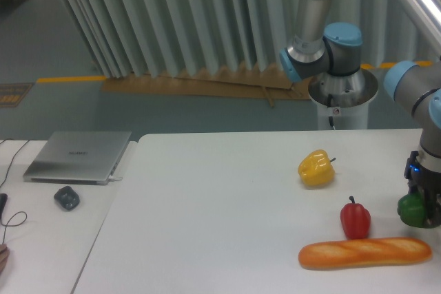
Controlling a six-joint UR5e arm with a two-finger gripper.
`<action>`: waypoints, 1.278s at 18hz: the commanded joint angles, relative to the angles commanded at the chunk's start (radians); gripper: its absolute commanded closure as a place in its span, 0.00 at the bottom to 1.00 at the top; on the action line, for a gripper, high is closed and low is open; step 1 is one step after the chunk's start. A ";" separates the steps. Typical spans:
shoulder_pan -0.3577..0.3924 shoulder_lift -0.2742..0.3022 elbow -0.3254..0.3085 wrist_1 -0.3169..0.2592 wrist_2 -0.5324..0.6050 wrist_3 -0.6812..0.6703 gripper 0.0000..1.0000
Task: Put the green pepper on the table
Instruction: 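Carry the green bell pepper back over the table beside the bread, then lower the green bell pepper onto the table next to the bread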
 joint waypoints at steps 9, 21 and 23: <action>-0.048 -0.026 0.002 0.058 0.091 -0.017 0.48; -0.048 -0.021 0.002 0.060 0.091 -0.015 0.00; -0.048 -0.020 0.002 0.063 0.091 -0.017 0.00</action>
